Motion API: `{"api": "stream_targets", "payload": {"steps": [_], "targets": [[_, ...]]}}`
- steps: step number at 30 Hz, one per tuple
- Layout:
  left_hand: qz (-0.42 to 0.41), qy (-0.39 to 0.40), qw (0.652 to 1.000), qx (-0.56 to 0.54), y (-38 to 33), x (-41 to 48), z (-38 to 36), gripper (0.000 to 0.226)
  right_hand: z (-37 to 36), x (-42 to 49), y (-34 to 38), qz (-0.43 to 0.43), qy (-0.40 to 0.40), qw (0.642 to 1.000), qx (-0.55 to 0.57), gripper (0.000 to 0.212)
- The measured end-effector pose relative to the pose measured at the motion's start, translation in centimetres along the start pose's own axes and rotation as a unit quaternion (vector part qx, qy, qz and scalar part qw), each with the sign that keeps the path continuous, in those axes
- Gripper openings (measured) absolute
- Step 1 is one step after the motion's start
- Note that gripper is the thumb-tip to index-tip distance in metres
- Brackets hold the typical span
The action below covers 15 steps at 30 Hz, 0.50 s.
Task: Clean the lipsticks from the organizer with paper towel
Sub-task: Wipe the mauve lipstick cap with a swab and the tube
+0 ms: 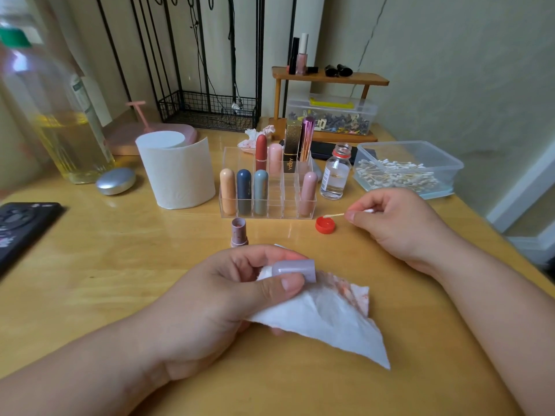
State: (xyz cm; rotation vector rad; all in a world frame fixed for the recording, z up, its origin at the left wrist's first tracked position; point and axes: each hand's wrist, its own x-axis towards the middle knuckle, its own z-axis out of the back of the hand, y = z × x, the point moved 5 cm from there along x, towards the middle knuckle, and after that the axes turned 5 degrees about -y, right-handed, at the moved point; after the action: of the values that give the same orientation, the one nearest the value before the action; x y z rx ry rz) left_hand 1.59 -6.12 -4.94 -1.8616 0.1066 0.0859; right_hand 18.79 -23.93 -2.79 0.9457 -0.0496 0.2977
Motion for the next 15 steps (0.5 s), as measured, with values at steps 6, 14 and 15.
{"api": "stream_targets", "payload": {"steps": [6, 14, 15], "targets": [[0.024, 0.013, 0.998, -0.059, 0.28, -0.03, -0.01, 0.027, 0.28, 0.21, -0.17, 0.033, 0.015, 0.997, -0.075, 0.035], [0.011, 0.0, 0.999, -0.034, -0.21, -0.1, -0.26, 0.036, 0.63, -0.12, 0.17, 0.047, 0.002, 0.999, 0.001, 0.01], [0.009, 0.004, 0.999, -0.034, -0.19, -0.05, -0.22, 0.034, 0.76, -0.36, 0.51, 0.051, 0.014, 0.998, 0.037, 0.009]]}}
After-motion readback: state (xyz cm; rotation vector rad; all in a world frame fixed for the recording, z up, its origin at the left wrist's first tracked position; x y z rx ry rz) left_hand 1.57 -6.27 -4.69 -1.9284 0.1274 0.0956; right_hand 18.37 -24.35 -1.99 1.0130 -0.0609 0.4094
